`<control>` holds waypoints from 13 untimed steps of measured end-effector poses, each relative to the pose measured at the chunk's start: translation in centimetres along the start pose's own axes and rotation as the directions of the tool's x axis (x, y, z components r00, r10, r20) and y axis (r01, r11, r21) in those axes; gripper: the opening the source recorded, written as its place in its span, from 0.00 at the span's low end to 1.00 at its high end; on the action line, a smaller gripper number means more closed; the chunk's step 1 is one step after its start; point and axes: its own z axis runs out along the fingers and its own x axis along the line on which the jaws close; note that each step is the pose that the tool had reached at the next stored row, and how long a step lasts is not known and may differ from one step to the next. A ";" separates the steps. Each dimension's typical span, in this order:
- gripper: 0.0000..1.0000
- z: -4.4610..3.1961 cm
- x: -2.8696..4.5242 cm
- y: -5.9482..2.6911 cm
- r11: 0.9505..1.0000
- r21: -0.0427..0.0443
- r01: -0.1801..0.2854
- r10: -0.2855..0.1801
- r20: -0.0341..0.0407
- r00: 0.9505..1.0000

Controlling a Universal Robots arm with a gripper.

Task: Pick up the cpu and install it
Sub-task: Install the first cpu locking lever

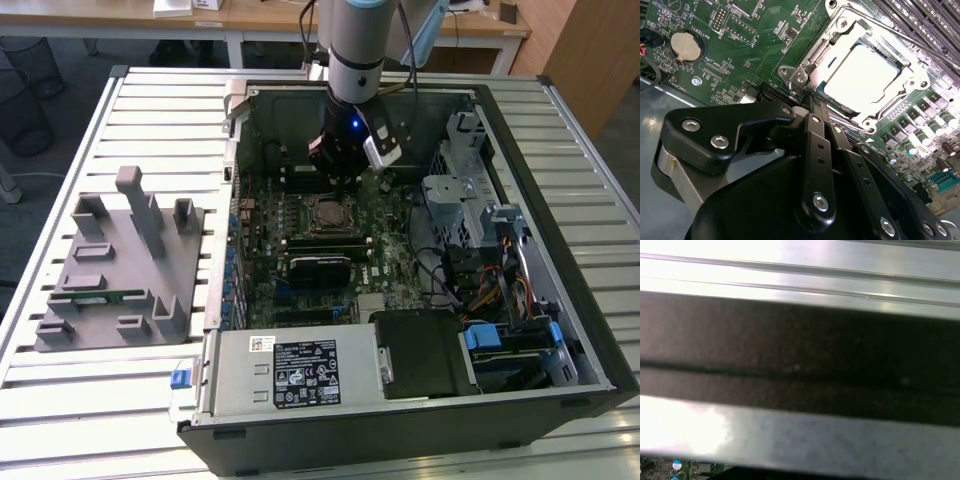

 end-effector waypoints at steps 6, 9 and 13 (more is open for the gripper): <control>0.11 0.08 0.00 -0.01 1.000 0.025 -0.001 0.001 -0.002 1.000; 0.11 0.26 0.00 -0.03 0.999 0.032 -0.001 0.001 -0.003 1.000; 0.11 0.47 0.00 -0.05 0.999 0.033 -0.001 0.001 -0.003 1.000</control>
